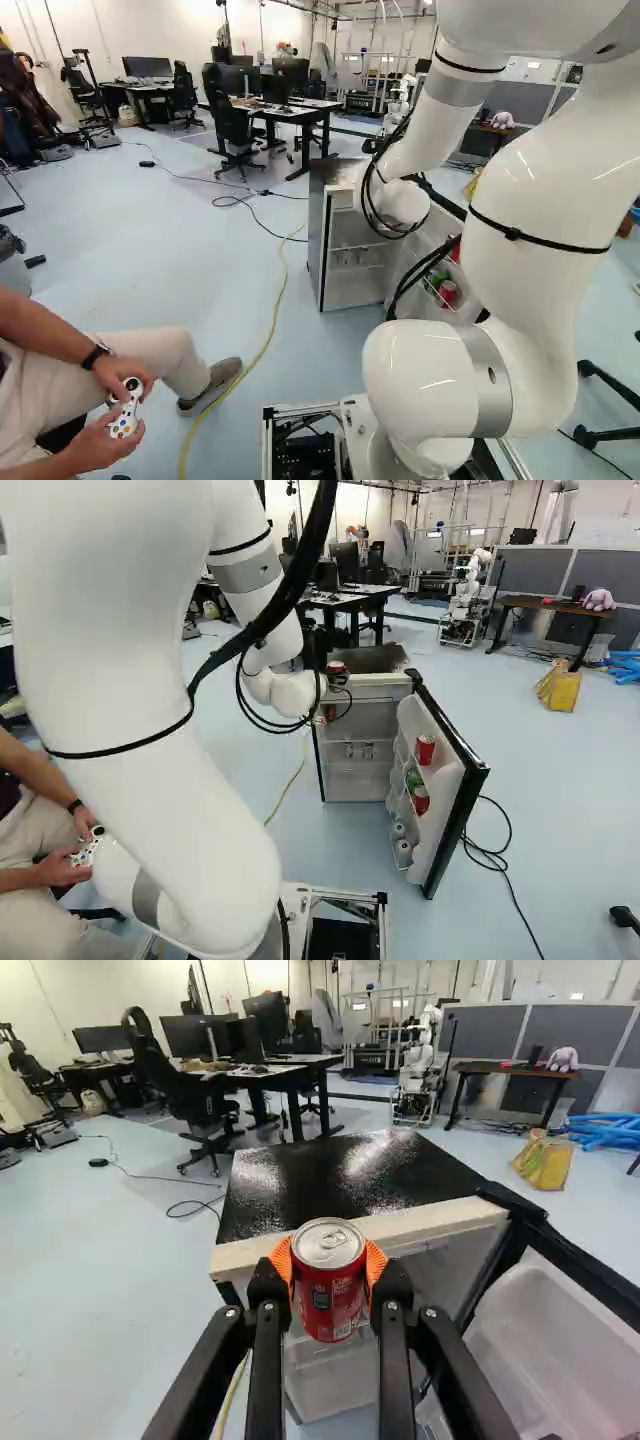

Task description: Grab a drink from the fridge

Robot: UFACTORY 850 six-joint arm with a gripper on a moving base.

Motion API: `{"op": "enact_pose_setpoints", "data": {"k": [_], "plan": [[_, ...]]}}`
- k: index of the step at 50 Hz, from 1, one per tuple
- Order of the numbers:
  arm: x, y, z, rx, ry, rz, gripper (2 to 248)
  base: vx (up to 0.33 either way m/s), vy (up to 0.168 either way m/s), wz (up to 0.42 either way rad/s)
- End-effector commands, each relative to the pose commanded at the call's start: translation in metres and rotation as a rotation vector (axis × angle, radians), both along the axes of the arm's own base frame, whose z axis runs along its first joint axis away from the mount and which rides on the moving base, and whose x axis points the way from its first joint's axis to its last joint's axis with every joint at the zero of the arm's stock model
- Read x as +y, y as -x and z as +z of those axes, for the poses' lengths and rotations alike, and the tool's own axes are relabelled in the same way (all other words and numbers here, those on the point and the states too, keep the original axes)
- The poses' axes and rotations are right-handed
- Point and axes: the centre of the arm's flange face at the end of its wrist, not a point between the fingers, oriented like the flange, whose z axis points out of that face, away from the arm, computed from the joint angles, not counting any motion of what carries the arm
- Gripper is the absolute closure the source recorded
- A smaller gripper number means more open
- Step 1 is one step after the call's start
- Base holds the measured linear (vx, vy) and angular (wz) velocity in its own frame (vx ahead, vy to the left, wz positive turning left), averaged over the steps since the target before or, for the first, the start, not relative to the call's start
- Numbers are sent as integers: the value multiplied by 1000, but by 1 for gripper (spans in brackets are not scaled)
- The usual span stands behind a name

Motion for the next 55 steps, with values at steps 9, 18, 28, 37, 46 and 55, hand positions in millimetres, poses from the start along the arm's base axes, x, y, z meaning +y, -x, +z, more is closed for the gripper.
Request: {"op": "enact_pose_setpoints", "data": {"k": [9, 18, 28, 37, 46, 55], "plan": [[-2, -7, -2, 25, -3, -2, 160, 0, 0, 0], [-4, -12, 2, 35, -4, -4, 160, 0, 0, 0], [-6, -18, 9, 41, -4, -6, 160, 0, 0, 0], [-7, -24, 16, 46, -4, -7, 160, 0, 0, 0], [-9, -29, 21, 55, -4, -9, 160, 0, 0, 0], [-11, -36, 20, 73, -7, -11, 160, 0, 0, 0]]}}
